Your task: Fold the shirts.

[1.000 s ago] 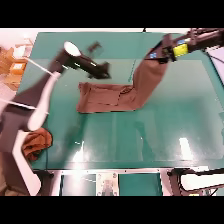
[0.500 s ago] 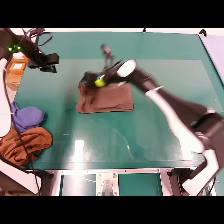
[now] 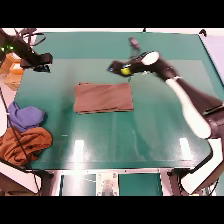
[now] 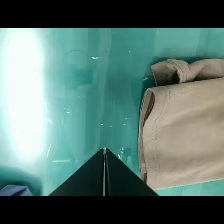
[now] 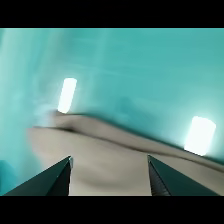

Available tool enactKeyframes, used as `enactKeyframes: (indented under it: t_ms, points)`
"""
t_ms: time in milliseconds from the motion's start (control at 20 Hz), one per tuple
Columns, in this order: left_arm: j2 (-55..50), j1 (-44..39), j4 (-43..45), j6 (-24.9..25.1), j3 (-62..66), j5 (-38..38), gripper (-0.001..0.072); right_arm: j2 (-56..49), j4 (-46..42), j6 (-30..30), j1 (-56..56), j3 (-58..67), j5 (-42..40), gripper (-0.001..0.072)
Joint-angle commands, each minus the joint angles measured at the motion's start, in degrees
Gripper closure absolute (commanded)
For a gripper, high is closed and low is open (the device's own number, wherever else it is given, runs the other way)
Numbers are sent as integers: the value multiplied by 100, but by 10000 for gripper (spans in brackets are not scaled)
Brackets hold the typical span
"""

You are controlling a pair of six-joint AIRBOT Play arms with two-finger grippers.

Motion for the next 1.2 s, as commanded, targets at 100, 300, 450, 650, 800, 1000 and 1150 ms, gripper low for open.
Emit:
enactKeyframes:
  t_ms: [100,300,450,650,800,1000,1150]
  points:
    - [4,15,-28,13,0,33,686,212,-138,7,-1259,-1147,1486,95]
    - [4,15,-28,13,0,31,686,-122,619,-466,-907,-1895,1067,94]
    - [4,15,-26,13,0,-11,687,-494,1147,-601,-560,-1818,975,95]
    - [4,15,-26,55,0,-28,687,-516,1462,-828,-503,-1576,1104,633]
    - [4,15,-26,55,0,-31,686,-186,1340,-785,-916,-1436,1158,698]
    - [4,15,-26,57,0,-31,686,608,551,-396,-2365,-1438,1250,699]
    - [4,13,-26,57,0,-28,686,1113,-15,-284,-3869,-1513,1622,699]
